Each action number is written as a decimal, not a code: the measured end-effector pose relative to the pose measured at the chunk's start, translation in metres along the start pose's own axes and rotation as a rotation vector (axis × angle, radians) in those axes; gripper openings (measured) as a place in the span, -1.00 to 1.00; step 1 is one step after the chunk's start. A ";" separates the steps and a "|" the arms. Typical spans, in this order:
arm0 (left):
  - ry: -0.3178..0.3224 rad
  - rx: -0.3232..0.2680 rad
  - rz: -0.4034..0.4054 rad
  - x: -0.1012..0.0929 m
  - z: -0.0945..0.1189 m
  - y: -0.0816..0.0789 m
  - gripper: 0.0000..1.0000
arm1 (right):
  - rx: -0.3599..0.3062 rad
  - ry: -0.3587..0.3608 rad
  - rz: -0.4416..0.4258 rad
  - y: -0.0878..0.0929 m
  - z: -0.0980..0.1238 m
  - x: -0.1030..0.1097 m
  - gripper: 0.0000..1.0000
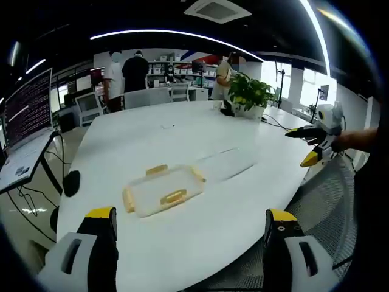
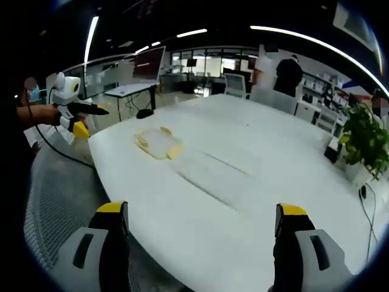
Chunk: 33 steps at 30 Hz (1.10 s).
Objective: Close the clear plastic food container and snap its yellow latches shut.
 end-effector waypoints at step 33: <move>-0.003 -0.005 0.007 0.002 0.001 0.000 0.98 | 0.003 0.001 0.000 0.000 0.001 0.000 0.97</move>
Point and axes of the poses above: the point that each gripper's makers call its tool centre point, and the gripper's own axes: z roughly backward along the fingers, x roughly to its left, y roughly out of its underside, the point moved 5 cm from there along z, roughly backward along the fingers, and after that the axes turned 13 degrees about -y, right-handed, at the moved point
